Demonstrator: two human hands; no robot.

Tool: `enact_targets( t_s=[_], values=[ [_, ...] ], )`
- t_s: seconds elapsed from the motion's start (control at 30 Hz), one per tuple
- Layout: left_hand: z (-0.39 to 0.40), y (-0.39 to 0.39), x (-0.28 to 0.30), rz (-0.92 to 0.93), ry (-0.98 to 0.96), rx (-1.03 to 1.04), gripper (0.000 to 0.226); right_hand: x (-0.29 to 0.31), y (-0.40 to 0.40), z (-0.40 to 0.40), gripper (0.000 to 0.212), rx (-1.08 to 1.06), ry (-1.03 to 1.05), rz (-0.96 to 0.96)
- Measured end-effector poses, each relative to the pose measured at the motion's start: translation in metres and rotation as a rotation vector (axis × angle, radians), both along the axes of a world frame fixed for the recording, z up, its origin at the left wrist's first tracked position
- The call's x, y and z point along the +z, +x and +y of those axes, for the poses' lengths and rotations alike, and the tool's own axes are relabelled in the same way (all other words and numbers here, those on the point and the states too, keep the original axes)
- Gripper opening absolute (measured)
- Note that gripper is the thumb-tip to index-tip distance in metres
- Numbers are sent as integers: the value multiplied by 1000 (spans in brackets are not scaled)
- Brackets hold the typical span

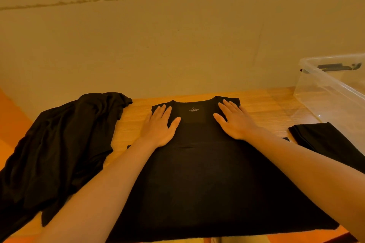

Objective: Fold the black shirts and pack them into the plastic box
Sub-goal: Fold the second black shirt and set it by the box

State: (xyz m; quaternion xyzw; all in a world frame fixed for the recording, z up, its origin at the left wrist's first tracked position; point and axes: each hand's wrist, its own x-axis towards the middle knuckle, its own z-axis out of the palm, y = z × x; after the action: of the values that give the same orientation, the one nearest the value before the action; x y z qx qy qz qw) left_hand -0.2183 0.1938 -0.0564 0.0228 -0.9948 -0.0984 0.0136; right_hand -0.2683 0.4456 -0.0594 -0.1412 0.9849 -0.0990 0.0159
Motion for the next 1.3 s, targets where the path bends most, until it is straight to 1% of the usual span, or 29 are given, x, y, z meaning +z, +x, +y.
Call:
enact_targets(
  t_s=[0.13,0.23,0.37,0.5,0.57,0.63,0.7,0.77,0.83,0.9,1.0,1.13,1.23,1.3],
  values=[
    [-5,-24,-4,-90,-64,4,81,-4,-22,-4,74,-48,74,-34],
    [-7,-32,-6,-99,-92,6,85,-5,-28,-3,77,-50,107,-34],
    [-7,-36,-4,-108,-71,24,86,-5,-30,-4,78,-52,94,-41],
    [-11,-25,6,-30,54,-16,71,12,-17,11,69,17,-6,16],
    [-26,-10,18,9,61,-65,63,30,-6,29,62,73,-23,39],
    [-46,10,30,-10,60,-105,53,47,6,52,50,116,-1,-7],
    [-69,35,38,-76,96,-114,45,58,16,76,39,151,53,-78],
    [-88,57,41,-94,121,-138,36,65,26,97,33,162,121,-144],
    [-98,72,39,-75,100,-164,30,67,34,110,32,162,173,-204],
    [-99,79,37,-55,99,-162,29,67,39,116,33,156,195,-212],
    [-92,81,39,-29,107,-143,22,65,43,119,33,168,221,-174],
    [-82,80,44,-60,102,-96,9,63,45,121,28,172,277,-130],
    [-82,80,46,-85,97,-60,12,64,46,126,24,138,322,-125],
    [-82,80,46,-77,111,-41,19,65,47,129,16,107,358,-120]
  ],
)
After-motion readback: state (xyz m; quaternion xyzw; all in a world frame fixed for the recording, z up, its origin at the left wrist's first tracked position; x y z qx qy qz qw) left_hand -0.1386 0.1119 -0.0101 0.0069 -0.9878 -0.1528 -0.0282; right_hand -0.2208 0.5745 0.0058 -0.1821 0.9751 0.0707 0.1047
